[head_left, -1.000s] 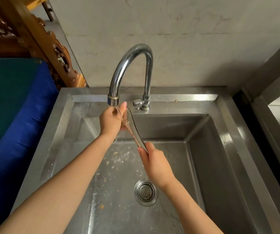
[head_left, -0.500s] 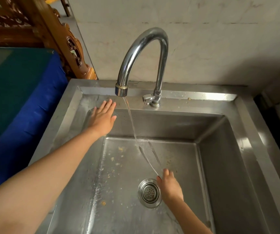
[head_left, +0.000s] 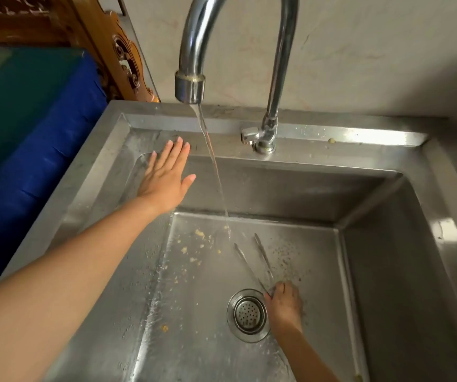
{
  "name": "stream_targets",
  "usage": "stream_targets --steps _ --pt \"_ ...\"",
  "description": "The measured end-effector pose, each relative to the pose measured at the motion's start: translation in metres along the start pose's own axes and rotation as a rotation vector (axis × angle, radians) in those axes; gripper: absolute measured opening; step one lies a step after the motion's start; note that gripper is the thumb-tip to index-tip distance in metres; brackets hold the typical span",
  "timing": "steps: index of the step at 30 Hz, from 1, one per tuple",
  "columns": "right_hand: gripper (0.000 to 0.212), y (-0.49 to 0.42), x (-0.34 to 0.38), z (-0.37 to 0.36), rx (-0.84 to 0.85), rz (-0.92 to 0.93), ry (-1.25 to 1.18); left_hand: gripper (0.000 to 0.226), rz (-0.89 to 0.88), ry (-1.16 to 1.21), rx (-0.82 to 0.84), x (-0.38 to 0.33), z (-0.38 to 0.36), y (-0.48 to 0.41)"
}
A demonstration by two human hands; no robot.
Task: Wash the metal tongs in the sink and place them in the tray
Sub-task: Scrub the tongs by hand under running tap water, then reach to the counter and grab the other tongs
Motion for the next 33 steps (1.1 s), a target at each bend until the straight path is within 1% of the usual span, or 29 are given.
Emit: stream_targets --steps 1,2,5,7,9,11,13,17,21,24,27,33 --pt "0.044 -0.001 -0.001 0.002 -0.057 0.006 -0.008 0.064 -0.001 -0.004 -0.006 0.0 0.0 0.0" --pt "0.043 -0.001 -0.002 0.001 -0.069 0.004 -0.007 0.065 -0.001 -0.012 -0.007 -0.001 0.0 0.0" --pt "0.043 -0.005 -0.005 -0.005 0.017 -0.003 0.049 0.069 0.007 -0.066 0.008 -0.004 0.001 0.002" --pt "0.043 -0.008 -0.004 -0.003 0.034 0.008 0.055 0.071 0.02 -0.086 0.033 -0.005 0.004 0.002" --pt "0.048 -0.008 -0.001 0.006 0.016 0.028 0.071 0.07 0.032 -0.091 0.068 -0.006 0.007 0.004" --pt "0.049 -0.006 0.008 0.021 -0.021 0.073 0.077 0.069 0.035 -0.078 0.094 -0.007 0.009 0.014" --pt "0.047 -0.002 0.026 0.042 -0.051 0.159 0.064 0.067 0.055 -0.021 0.098 -0.005 0.016 0.03" --pt "0.046 0.021 0.09 0.097 -0.074 0.411 0.06 0.059 0.151 0.086 0.105 0.005 0.038 0.075" --pt "0.045 0.062 0.169 0.157 -0.077 0.631 0.054 0.053 0.256 0.102 0.152 0.026 0.068 0.121" --pt "0.045 0.096 0.231 0.203 -0.094 0.769 0.044 0.052 0.307 0.127 0.136 0.048 0.104 0.153" --pt "0.048 0.129 0.292 0.244 -0.147 0.863 0.077 0.05 0.341 0.132 0.086 0.074 0.148 0.183" --pt "0.058 0.192 0.401 0.294 -0.198 0.977 0.085 0.056 0.52 0.18 -0.004 0.159 0.225 0.261"
Point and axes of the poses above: each hand's wrist, its own y-axis away from the middle knuckle, its own z-axis out of the back of the hand, x = y × z, the point moved 8 cm from there along -y, towards the middle knuckle
